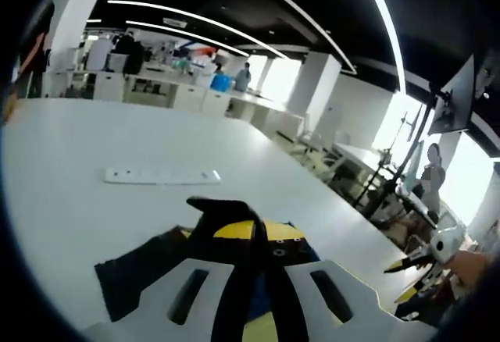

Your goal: Fold the garment on the visible template until the final outline fits inside the template.

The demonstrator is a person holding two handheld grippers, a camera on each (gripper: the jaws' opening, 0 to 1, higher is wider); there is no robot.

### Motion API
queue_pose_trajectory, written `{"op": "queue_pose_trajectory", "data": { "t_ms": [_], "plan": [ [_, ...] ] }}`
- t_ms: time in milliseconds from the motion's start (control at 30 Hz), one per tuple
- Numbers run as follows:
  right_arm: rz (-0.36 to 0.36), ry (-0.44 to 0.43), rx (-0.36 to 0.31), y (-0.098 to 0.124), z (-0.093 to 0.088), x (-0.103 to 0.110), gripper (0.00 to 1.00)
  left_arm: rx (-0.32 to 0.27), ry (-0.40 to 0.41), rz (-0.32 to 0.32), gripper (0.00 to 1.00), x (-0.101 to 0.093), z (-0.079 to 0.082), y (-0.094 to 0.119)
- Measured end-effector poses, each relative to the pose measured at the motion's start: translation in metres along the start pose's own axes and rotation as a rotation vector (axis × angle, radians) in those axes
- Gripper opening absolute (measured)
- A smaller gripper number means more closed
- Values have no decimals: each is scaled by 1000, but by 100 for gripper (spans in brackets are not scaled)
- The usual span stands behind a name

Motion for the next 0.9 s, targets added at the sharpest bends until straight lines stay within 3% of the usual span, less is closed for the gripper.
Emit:
{"op": "queue_pose_trajectory", "data": {
  "t_ms": [467,900],
  "plan": [
    [-6,-9,2,4,-4,-5,53,35,-34,-71,0,-36,-4,-30],
    [-11,-21,5,7,-9,-10,53,99,-88,-132,0,-66,-22,-57]
  ]
}}
Point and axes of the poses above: the point that each gripper's makers call its tool centre point, and the gripper's own axes: y roughly backward along the fingers, x roughly to its left, z roughly out of its top, the point moved 1 cm from there along y, roughly backward along the fingers, and after that the axes turned 6 degrees about z, right-handed, at the moved point
